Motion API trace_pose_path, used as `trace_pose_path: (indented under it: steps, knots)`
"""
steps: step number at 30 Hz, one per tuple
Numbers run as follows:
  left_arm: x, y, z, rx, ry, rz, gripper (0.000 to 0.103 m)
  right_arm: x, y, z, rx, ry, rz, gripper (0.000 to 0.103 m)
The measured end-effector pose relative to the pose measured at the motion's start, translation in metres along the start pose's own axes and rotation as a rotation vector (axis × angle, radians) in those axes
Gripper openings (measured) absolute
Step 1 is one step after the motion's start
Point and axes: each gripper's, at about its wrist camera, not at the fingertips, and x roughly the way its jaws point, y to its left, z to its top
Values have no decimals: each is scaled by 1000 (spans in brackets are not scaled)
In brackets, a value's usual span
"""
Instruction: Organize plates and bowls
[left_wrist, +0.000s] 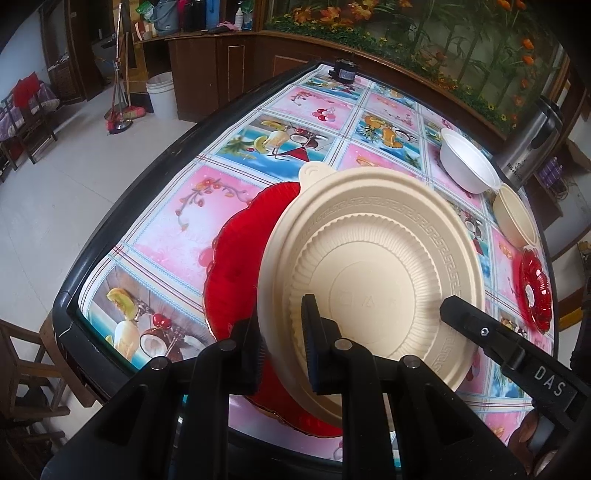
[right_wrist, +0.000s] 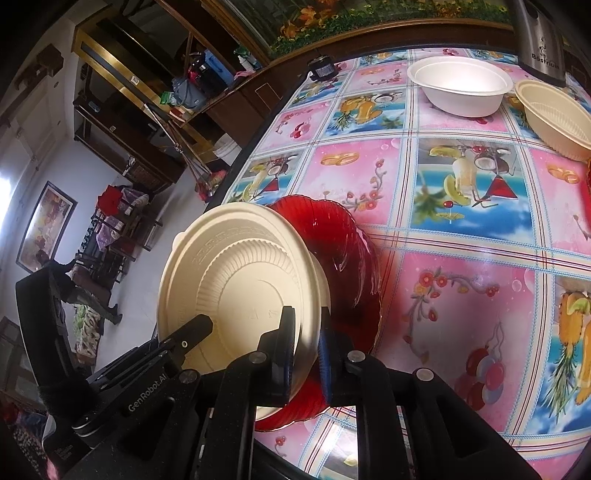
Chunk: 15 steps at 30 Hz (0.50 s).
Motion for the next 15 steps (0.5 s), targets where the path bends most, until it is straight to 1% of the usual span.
trace_pose_path:
  steps: [4,6,8,9,10,11,15]
  knots:
    - [-7,0,-1,-9,-22,-16,15,2,-1,1,14,7,0,15]
    - [-10,0,-1,-9,-31,-21,21,1,-3,0,25,6,3,16]
    - [-13,3,-1,-23,-35,-35,35,-2,-4,-1,31,3,4,27]
    - [-15,4,0,-31,-35,-45,39,-3,-5,-1,36,-2,7,36]
    - [-17,6,1,-42,-39,-51,45,-5,-6,-1,40,-6,11,41]
    - [-19,6,1,-47,-45,-52,48,-6,-7,-1,44,-8,18,41]
    - [-29,11,3,-60,-68,-60,48,-12,-12,1,59,-17,32,50]
